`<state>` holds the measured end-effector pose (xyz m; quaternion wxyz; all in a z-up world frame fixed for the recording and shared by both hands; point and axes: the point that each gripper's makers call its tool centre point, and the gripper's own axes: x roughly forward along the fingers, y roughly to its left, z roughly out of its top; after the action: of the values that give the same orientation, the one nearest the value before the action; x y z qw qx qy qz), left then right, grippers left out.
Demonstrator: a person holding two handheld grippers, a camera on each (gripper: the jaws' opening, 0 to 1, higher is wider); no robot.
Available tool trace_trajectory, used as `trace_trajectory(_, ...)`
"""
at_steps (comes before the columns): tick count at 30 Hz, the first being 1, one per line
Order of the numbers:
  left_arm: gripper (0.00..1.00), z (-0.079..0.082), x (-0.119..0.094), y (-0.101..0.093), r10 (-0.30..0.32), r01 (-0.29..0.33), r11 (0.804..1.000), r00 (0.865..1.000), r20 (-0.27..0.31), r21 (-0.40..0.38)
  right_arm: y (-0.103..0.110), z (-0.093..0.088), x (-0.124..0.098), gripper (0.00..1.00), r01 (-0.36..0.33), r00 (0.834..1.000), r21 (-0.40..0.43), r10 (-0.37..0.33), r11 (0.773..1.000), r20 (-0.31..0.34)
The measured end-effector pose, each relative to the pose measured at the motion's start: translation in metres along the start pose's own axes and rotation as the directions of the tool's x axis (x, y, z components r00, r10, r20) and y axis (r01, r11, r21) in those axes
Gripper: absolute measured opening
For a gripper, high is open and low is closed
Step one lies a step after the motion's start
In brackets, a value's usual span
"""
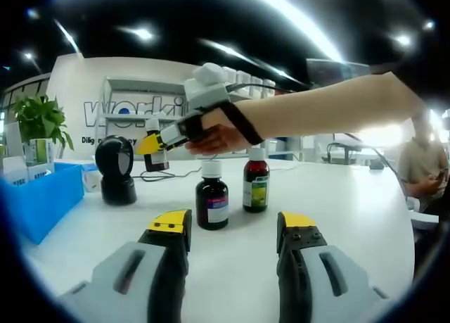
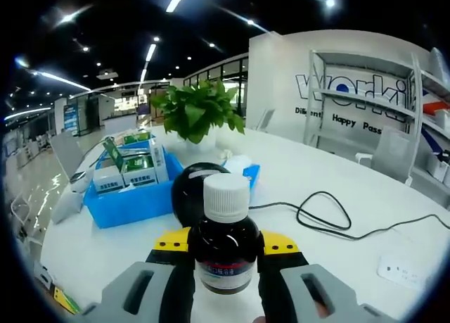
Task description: Rotate the medicine bottle to make it face forward pick up the medicine bottle inspect the drug traceability code place the medicine on the table
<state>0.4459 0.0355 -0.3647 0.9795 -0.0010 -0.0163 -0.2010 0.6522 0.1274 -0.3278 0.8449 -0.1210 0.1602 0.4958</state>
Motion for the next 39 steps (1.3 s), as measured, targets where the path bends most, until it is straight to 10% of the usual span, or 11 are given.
trace_trajectory(39,0.39,-0.002,0.0,0.0,0.002,-0.002,1.0,1.0,-0.008,0.012,-0.01,-0.004,-0.033,0.3,0.006,0.999,-0.055,-0.008,0.998,-0.035)
